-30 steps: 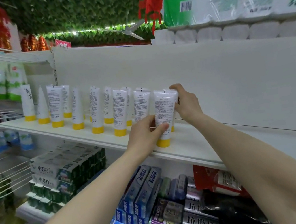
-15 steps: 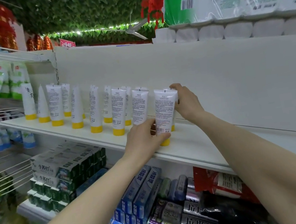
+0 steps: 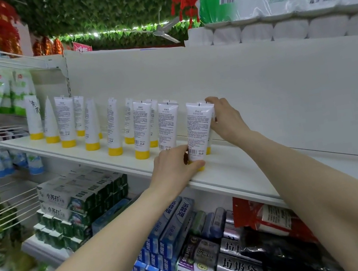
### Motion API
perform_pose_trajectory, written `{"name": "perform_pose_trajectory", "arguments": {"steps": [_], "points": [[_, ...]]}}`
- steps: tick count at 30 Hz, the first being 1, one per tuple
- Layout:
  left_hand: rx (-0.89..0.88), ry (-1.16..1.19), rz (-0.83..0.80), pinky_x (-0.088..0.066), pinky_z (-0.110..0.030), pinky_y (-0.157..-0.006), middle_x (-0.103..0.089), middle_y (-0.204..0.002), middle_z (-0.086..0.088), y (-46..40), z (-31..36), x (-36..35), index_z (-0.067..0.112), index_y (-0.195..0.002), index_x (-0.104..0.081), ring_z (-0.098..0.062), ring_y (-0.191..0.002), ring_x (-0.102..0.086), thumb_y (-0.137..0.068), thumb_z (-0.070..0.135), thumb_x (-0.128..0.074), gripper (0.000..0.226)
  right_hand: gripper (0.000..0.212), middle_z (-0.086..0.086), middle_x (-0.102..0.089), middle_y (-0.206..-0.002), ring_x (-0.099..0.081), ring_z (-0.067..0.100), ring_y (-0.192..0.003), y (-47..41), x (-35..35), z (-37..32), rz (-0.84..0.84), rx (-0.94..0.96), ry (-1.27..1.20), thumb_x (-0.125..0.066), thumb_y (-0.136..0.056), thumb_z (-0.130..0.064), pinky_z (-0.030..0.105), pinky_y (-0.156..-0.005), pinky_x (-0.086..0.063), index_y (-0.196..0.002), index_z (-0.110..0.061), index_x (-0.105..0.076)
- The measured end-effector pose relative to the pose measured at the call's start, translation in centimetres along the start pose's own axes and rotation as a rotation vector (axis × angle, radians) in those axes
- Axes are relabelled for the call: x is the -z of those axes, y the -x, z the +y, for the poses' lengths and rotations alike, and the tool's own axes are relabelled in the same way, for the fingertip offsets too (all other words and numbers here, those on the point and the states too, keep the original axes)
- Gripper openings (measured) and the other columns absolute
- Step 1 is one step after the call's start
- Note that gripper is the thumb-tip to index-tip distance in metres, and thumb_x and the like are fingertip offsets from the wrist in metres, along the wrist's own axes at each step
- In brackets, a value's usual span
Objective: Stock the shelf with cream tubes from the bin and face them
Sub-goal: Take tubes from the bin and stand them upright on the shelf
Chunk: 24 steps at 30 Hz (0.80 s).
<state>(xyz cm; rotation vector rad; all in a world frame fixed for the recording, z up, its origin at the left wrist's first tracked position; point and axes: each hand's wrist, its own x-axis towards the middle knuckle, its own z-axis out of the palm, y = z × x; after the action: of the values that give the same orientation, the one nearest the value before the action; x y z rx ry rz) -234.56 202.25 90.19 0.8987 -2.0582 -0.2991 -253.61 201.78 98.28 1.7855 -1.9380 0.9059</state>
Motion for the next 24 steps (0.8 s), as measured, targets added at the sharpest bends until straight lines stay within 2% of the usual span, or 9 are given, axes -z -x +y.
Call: {"name": "perform_pose_trajectory", "arguments": {"steps": [5,10,13,19,24], "points": [[-0.036,-0.028,-0.014,-0.050,-0.035,-0.076,-0.069,-0.088,0.007,0.5,-0.2,0.6,0.024,-0.098,-0.067,-0.014,-0.083,-0.062,-0.082,0.045,-0.062,0.027,0.061,0.011,-0.042,-0.132,-0.055,0.033,-0.107,1.5,1.2,-0.4,0.022,0.028,0.152,-0.058,-0.093,-0.028,0.040,-0.088,-0.044,-0.145,-0.021,-0.029],[-0.078,-0.124,-0.021,-0.044,-0.034,-0.086,-0.067,-0.115,-0.001,1.3,-0.9,1.9,0.017,-0.123,-0.060,-0.019,-0.106,-0.060,-0.092,0.040,-0.055,0.038,0.057,0.012,-0.043,-0.130,-0.052,0.031,-0.107,4.8,2.9,-0.9,0.023,-0.023,0.379,-0.056,-0.094,-0.029,0.039,-0.082,-0.045,-0.144,-0.018,-0.031],[-0.122,-0.157,-0.041,-0.039,-0.033,-0.091,-0.062,-0.125,-0.003,2.3,-1.4,2.8,0.016,-0.128,-0.057,-0.022,-0.114,-0.056,-0.095,0.036,-0.052,0.039,0.054,0.013,-0.045,-0.129,-0.052,0.032,-0.105,7.6,3.7,-1.6,0.025,-0.056,0.483,-0.055,-0.094,-0.031,0.041,-0.082,-0.045,-0.142,-0.016,-0.035],[-0.249,-0.203,-0.001,-0.043,-0.038,-0.088,-0.057,-0.128,-0.004,5.5,-2.9,4.7,0.018,-0.127,-0.057,-0.027,-0.118,-0.049,-0.093,0.035,-0.055,0.038,0.049,0.015,-0.049,-0.128,-0.051,0.034,-0.106,13.5,4.4,-4.3,0.037,-0.075,0.618,-0.053,-0.095,-0.031,0.042,-0.083,-0.043,-0.139,-0.013,-0.041],[-0.383,-0.274,0.058,-0.046,-0.042,-0.081,-0.061,-0.117,-0.009,9.0,-6.0,5.7,0.013,-0.120,-0.061,-0.033,-0.105,-0.053,-0.087,0.030,-0.064,0.038,0.044,0.017,-0.053,-0.123,-0.050,0.037,-0.105,18.5,3.2,-7.7,0.051,-0.089,0.638,-0.050,-0.095,-0.031,0.046,-0.083,-0.043,-0.134,-0.009,-0.048]]}}
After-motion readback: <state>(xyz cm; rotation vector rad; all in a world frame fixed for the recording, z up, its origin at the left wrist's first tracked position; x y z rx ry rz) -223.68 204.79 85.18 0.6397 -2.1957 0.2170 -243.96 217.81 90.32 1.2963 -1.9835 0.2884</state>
